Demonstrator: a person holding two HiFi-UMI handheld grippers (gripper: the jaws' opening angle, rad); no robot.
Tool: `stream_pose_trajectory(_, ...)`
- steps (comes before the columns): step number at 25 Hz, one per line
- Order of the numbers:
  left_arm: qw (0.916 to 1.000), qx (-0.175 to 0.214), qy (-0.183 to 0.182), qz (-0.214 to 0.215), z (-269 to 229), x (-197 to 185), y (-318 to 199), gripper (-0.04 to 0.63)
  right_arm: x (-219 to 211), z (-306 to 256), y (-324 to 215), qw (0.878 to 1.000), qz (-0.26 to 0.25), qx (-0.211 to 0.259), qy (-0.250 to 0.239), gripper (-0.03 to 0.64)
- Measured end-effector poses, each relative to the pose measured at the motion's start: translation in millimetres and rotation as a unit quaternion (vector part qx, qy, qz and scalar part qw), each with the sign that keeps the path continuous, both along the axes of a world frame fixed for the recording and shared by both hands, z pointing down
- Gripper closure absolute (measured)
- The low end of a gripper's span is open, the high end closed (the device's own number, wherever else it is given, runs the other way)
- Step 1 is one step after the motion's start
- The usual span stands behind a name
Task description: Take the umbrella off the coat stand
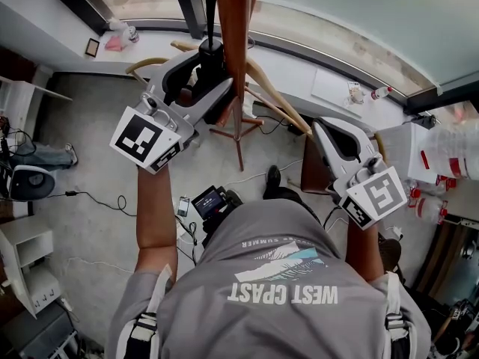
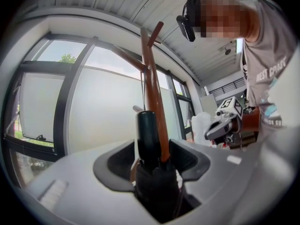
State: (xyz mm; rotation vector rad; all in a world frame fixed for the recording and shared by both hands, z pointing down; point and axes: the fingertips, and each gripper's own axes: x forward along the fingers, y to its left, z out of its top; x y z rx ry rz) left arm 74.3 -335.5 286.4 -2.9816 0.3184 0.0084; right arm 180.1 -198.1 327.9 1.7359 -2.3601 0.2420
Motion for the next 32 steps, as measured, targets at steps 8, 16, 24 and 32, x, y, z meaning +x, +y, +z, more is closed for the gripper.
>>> stream_pose_trajectory(8, 0.9997, -0.011, 0.021, -0.004, 0, 1, -2, 0.408, 6, 4, -1, 1.0, 0.005, -0.007, 0.001, 0.615)
stream_pose_trajectory(16, 0.999, -0.013, 0.03, -0.029, -1, -4, -5, 0.453, 10, 4, -2, 1.0, 0.004, -0.008, 0.001, 0.615)
stream_pose_trajectory(24, 0.9978, -0.005, 0.035, -0.057, -3, -5, -3, 0.454, 17, 3, 1, 1.0, 0.001, -0.009, -0.001, 0.615)
stream_pose_trajectory(32, 0.9953, 0.01, 0.062, -0.073, -25, -20, -2, 0.454, 11, 5, 3, 1.0, -0.002, -0.006, -0.001, 0.615)
